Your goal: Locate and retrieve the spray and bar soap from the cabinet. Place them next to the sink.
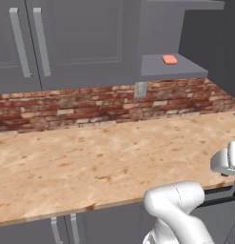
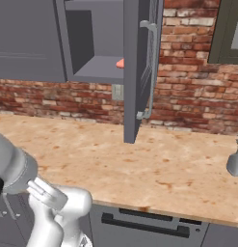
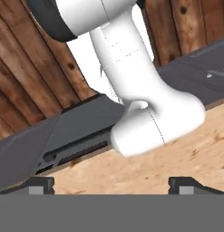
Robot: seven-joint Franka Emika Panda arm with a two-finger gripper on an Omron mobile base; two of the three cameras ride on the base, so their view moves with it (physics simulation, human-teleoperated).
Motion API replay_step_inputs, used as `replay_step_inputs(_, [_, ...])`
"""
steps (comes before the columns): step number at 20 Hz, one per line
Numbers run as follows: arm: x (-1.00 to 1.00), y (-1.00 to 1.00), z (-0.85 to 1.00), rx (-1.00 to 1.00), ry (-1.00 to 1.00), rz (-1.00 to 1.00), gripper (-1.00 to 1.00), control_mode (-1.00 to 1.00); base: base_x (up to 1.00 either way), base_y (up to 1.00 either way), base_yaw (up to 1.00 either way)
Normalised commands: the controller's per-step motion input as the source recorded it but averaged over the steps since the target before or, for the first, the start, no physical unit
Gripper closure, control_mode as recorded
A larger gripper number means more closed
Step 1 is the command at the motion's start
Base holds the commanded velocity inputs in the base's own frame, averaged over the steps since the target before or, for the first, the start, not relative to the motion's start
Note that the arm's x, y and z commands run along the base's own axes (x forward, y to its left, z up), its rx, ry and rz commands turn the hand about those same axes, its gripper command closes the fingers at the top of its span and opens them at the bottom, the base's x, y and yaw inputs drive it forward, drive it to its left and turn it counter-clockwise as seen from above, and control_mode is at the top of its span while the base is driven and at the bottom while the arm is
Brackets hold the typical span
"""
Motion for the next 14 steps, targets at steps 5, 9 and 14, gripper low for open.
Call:
replay_step_inputs(5, [0.42,0.32,0.2,-0.01,0.01,0.21,-1.0,-1.0,0.0,0.0,0.0])
replay_step_inputs(9, [0.53,0.02,0.06,-0.04,-0.07,0.08,-1.0,-1.0,0.0,0.0,0.0])
replay_step_inputs(14, [0.42,0.08,0.05,-0.05,-0.25,0.01,-1.0,-1.0,0.0,0.0,0.0])
